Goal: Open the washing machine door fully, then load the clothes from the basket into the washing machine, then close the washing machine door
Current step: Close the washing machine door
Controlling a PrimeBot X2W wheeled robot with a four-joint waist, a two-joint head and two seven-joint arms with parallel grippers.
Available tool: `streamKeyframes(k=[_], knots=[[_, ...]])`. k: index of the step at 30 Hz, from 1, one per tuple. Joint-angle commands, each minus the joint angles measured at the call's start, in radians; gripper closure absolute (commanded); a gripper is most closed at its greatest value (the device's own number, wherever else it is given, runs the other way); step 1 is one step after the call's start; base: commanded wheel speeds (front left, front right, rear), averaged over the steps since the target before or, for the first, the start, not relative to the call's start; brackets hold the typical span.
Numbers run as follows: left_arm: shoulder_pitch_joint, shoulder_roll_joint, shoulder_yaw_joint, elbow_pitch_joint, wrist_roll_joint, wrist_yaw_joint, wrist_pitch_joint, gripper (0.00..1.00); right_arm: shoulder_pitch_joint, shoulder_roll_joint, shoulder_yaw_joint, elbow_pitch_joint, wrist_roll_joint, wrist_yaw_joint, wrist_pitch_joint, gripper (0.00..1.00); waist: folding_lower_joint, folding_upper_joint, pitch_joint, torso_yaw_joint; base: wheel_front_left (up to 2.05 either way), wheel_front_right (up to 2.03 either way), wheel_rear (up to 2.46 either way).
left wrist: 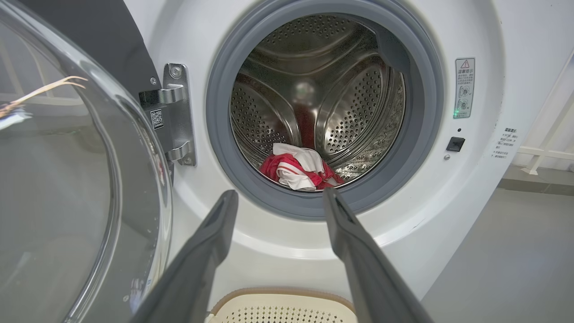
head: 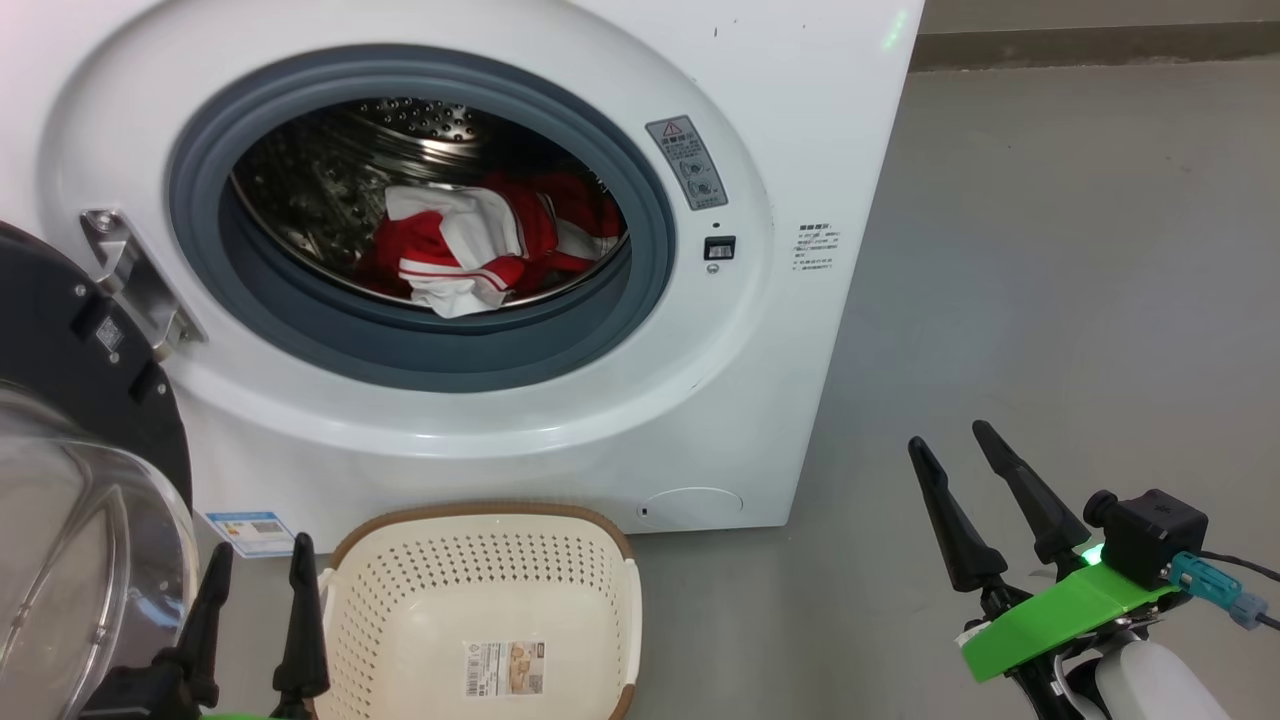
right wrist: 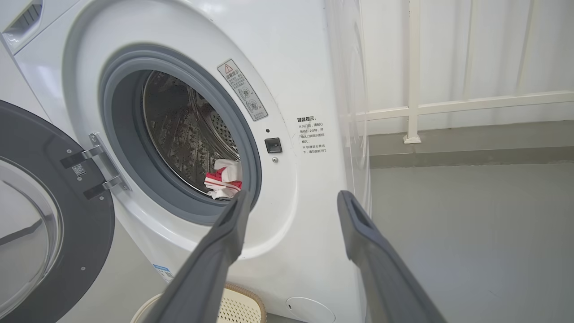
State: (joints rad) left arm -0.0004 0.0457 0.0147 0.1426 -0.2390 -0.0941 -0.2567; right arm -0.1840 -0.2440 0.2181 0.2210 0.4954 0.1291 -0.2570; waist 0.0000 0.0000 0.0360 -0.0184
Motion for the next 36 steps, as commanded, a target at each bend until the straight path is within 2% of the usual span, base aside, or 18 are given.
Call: streamKeyframes(k=[1, 21, 36], knots=[[-0.02, 0.008, 0.038, -0.029, 0.004, -0.007, -0.005, 0.0, -0.012, -0.007, 0.016, -0.026, -0.001, 0.002, -0.005, 0.0, 0.0, 0.0, 0.0, 0.0, -0.41, 0.41, 0.0], [-0.022, 0.006, 0.043, -0.029, 0.001, -0.007, -0.005, 0.0, -0.012, -0.007, 0.016, -0.023, -0.002, 0.002, -0.005, 0.0, 0.0, 0.0, -0.003, 0.003, -1.33, 1.33, 0.0], [-0.023, 0.005, 0.043, -0.024, 0.003, -0.01, -0.005, 0.0, -0.01, -0.006, 0.018, -0.018, -0.001, 0.002, -0.005, 0.0, 0.0, 0.0, -0.009, 0.002, -0.21, 0.21, 0.0]])
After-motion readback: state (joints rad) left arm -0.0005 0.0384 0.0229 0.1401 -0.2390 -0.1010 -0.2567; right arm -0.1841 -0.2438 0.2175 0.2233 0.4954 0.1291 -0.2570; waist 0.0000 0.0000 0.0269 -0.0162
